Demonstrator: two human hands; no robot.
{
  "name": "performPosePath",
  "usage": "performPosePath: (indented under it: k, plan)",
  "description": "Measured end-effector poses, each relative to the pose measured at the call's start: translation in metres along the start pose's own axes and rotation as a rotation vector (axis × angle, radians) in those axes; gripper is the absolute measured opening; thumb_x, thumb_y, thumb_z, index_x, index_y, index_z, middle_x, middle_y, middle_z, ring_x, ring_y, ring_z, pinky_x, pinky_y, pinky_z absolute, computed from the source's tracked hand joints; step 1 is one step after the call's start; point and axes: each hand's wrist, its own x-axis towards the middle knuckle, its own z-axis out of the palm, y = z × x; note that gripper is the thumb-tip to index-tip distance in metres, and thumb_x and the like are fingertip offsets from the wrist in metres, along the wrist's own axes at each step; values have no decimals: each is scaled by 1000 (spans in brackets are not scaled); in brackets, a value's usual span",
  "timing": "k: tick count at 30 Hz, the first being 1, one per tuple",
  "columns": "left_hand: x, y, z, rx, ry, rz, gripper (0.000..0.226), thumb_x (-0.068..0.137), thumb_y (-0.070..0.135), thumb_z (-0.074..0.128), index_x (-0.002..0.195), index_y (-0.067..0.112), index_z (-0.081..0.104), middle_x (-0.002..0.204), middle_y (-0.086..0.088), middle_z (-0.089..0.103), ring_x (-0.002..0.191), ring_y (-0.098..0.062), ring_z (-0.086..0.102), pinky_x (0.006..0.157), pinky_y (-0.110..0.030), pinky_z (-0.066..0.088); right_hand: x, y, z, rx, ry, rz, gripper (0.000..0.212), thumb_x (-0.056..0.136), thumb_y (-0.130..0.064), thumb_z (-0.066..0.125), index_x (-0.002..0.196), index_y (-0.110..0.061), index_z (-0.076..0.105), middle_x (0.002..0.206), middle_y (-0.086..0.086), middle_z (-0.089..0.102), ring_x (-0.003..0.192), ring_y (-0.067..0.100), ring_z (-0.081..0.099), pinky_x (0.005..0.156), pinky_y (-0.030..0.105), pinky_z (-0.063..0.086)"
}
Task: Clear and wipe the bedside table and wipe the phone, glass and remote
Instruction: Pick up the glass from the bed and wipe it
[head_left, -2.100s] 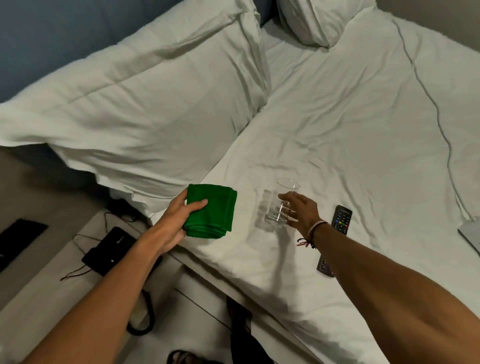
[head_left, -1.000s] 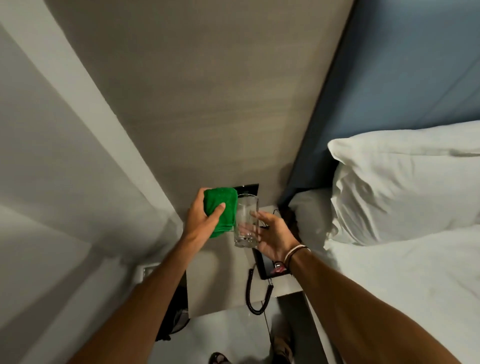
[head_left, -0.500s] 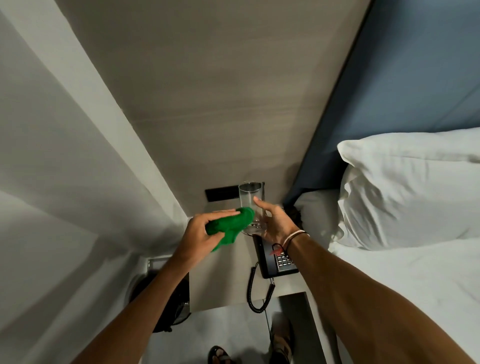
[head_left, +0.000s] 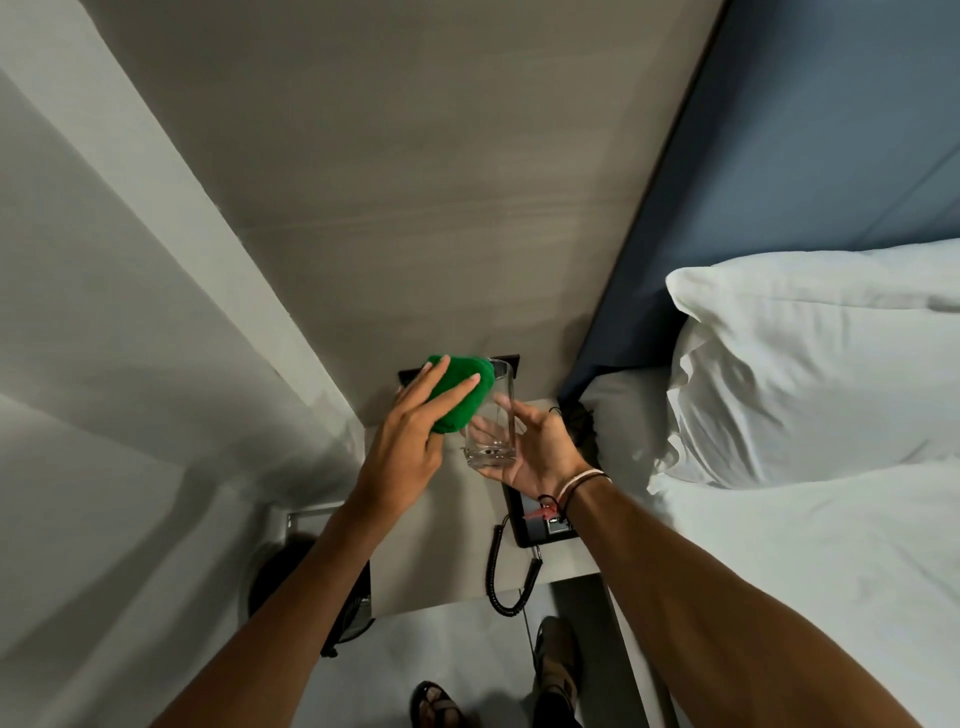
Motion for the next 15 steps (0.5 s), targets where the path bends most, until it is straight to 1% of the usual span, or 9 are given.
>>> performPosePath:
  k: [2, 4, 5, 7, 8, 11, 13, 14, 15]
  plan:
    - [-5, 0, 6, 10, -20, 34, 83, 81, -25, 49, 147, 24, 40, 162, -7, 28, 152, -26, 21, 124, -36, 16, 1, 0, -3, 5, -3, 4, 24, 98, -35, 48, 120, -28, 56, 114, 12, 66, 98, 28, 65, 87, 46, 50]
    - [-13, 0, 11, 33, -27, 76, 85, 79, -25, 49, 147, 24, 40, 163, -7, 26, 153, -27, 20, 124, -36, 17, 0, 0, -6, -22, -29, -13, 44, 99, -40, 49, 138, -21, 50, 133, 15, 57, 104, 30, 61, 92, 46, 48]
    - [-17, 0, 13, 47, -31, 101, 85, 78, -26, 48, 147, 23, 42, 163, -8, 27, 153, -28, 20, 124, -36, 18, 0, 0, -6, -52, -60, -25, 53, 98, -42, 48, 145, -16, 46, 138, 16, 53, 105, 30, 60, 93, 45, 48]
    - [-27, 0, 17, 79, -50, 155, 83, 77, -26, 49, 145, 21, 47, 162, -9, 28, 153, -29, 22, 124, -33, 18, -1, 0, -7, -119, -115, -43, 64, 96, -46, 47, 149, -10, 41, 136, 18, 53, 103, 28, 62, 93, 41, 51]
    - [-32, -1, 18, 95, -62, 179, 82, 77, -26, 51, 144, 21, 49, 162, -9, 30, 152, -29, 23, 124, -32, 19, -1, -1, -7, -136, -113, -43, 66, 96, -47, 49, 148, -7, 42, 135, 18, 52, 103, 28, 62, 93, 41, 51]
    - [-44, -2, 17, 144, -104, 252, 82, 77, -26, 58, 143, 23, 52, 160, -8, 33, 151, -30, 26, 120, -42, 30, 0, -4, -12, -138, -52, -20, 62, 94, -45, 55, 143, -7, 49, 135, 17, 51, 103, 29, 62, 90, 40, 53]
    - [-50, -4, 15, 171, -127, 287, 81, 75, -24, 61, 142, 22, 54, 159, -8, 34, 150, -30, 28, 117, -45, 37, 0, -4, -14, -109, -38, -19, 47, 90, -44, 60, 125, -12, 63, 126, 16, 60, 97, 28, 66, 84, 39, 56]
    - [-51, -5, 13, 173, -124, 287, 81, 75, -24, 60, 142, 22, 54, 159, -8, 35, 150, -29, 28, 117, -46, 38, 0, -4, -16, -96, -41, -18, 40, 88, -44, 61, 115, -15, 67, 119, 15, 64, 93, 28, 68, 83, 39, 57]
    - [-50, -6, 11, 168, -104, 274, 82, 75, -25, 59, 142, 21, 54, 159, -9, 36, 150, -30, 29, 117, -46, 38, -1, -4, -17, -86, -50, -13, 37, 87, -43, 62, 111, -16, 69, 116, 15, 66, 92, 29, 69, 83, 40, 57]
